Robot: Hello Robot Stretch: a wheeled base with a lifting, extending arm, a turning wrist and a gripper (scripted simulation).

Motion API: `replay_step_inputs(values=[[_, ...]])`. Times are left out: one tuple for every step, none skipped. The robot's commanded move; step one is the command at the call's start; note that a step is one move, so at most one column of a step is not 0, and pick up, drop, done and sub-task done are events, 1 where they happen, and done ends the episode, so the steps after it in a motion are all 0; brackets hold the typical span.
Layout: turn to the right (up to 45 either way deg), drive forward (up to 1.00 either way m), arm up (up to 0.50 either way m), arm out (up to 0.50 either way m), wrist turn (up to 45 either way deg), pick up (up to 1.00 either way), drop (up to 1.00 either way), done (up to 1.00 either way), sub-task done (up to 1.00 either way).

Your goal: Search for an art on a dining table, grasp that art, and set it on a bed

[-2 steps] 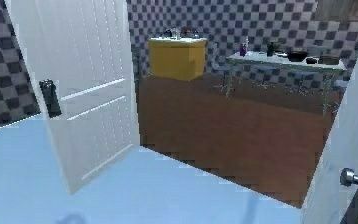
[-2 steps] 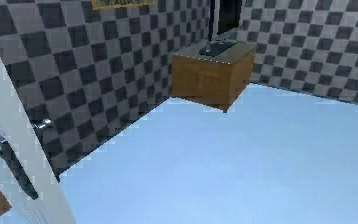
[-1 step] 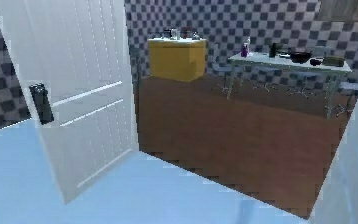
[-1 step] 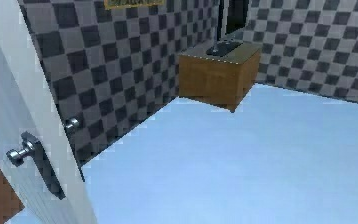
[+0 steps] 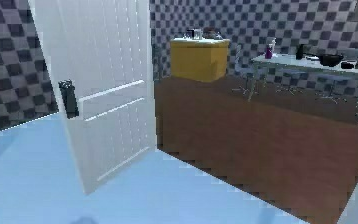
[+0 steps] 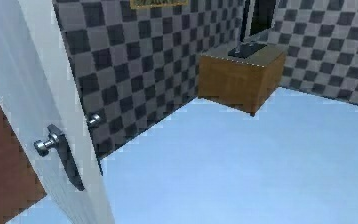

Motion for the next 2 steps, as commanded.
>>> replay_step_inputs(values=[[0.0, 0.45, 0.00, 0.00, 0.0, 0.00, 0.00, 0.00, 0.00], [33.0, 0.00, 0.00, 0.00, 0.0, 0.00, 0.00, 0.00, 0.00]])
